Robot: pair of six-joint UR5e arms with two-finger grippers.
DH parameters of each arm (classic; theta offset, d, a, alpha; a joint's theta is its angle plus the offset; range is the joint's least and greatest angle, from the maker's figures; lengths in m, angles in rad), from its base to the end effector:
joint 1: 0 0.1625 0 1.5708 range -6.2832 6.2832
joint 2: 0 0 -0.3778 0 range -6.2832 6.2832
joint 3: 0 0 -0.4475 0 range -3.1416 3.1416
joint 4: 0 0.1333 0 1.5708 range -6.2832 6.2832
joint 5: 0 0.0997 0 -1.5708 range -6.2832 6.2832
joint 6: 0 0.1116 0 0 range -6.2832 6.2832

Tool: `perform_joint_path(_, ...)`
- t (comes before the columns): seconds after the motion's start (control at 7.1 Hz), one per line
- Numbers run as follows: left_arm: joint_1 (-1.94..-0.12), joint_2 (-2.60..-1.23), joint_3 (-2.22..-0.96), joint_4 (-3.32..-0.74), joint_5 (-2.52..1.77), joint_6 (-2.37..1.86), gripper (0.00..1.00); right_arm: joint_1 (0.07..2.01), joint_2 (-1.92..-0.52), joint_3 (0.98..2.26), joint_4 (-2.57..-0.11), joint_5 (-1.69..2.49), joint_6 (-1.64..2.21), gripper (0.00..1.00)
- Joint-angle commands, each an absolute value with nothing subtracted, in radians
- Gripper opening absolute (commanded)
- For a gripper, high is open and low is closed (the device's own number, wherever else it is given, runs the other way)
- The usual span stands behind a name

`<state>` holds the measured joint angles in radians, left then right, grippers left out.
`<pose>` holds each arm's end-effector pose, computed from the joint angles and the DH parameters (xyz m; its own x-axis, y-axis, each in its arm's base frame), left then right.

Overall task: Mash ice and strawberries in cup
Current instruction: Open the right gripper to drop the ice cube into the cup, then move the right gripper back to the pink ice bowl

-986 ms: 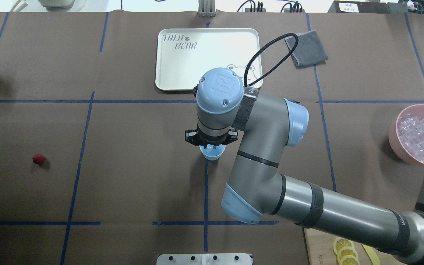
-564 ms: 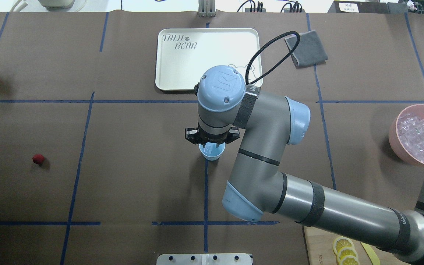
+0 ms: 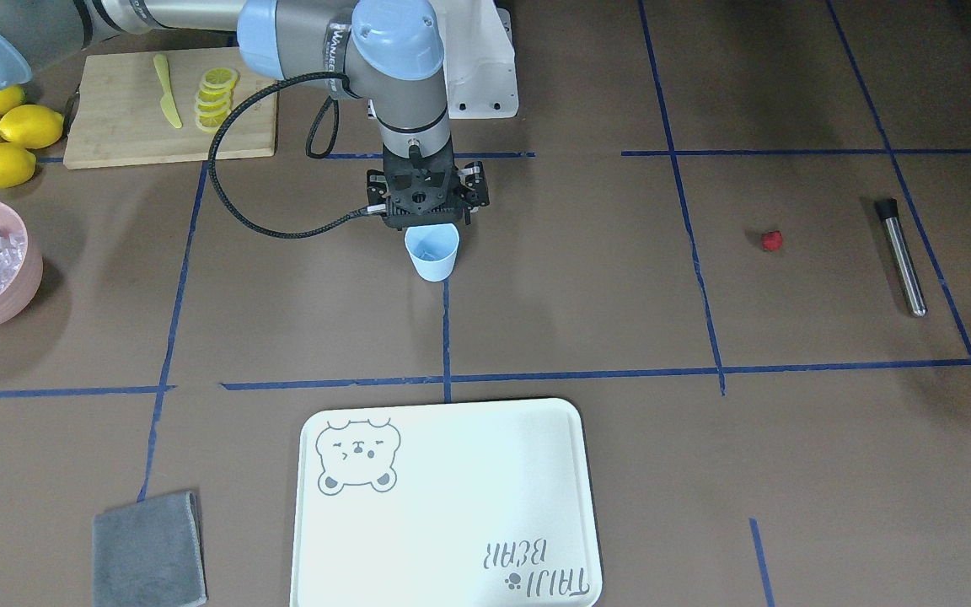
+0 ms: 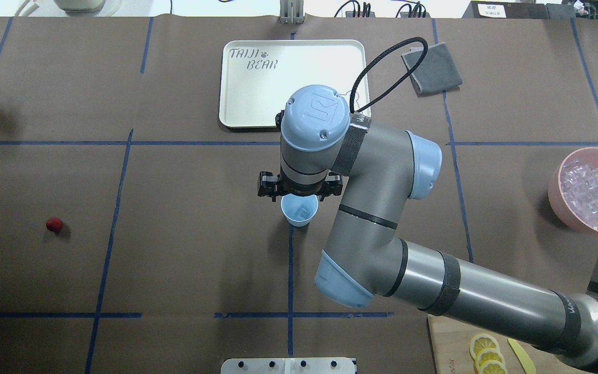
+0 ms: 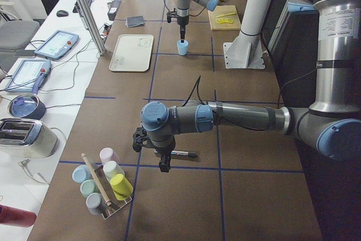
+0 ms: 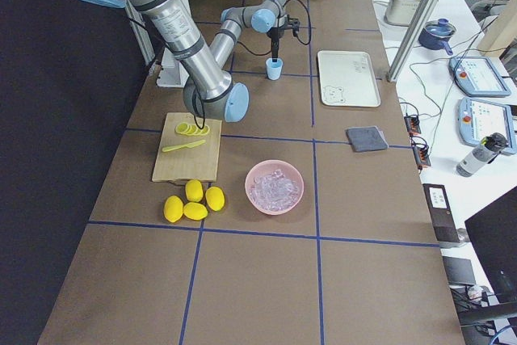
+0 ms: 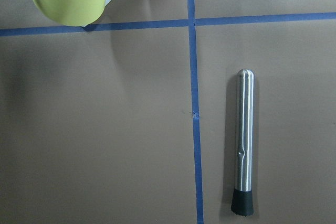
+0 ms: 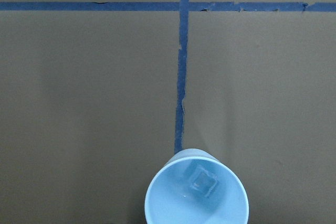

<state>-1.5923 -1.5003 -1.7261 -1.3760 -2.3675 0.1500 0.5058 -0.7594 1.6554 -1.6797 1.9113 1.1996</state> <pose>-0.0645 -0.5085 0.5899 0.6926 0.0561 -0.7192 -0.0831 0.9965 -0.0023 -0.5645 -0.4224 0.0768 0.6661 -0.0219 0.7456 -0.0088 0.9993 0.0372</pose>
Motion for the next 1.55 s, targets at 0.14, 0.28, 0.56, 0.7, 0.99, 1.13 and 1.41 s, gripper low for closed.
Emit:
perform_joint_path(0.14,-1.592,-1.502,-1.727,-1.376,-2.367,0.15,1.0,0.526,-0.761,1.686,-1.69,1.913,1.2,1.0)
perform_joint_path(0.28,-1.592,-1.502,-1.727,-1.376,-2.368,0.149,1.0,0.566,-0.79,1.789,-1.78,1.931,1.186,1.0)
perform_joint_path(0.56,-1.592,-1.502,-1.726,-1.376,-2.368,0.149,1.0,0.673,-0.958,2.05,-1.891,1.942,1.078,1.0)
perform_joint_path(0.7,-1.592,-1.502,-1.727,-1.376,-2.368,0.149,1.0,0.763,-1.039,2.13,-1.885,2.015,1.03,1.0)
perform_joint_path(0.99,-1.592,-1.502,-1.729,-1.376,-2.368,0.149,1.0,0.972,-1.269,2.224,-1.873,2.169,0.758,1.0)
perform_joint_path(1.13,-1.592,-1.5,-1.73,-1.376,-2.368,0.149,1.0,1.065,-1.384,2.23,-1.85,2.215,0.554,1.0)
perform_joint_path(1.41,-1.592,-1.502,-1.73,-1.376,-2.368,0.149,1.0,1.176,-1.609,2.223,-1.762,2.249,0.227,1.0)
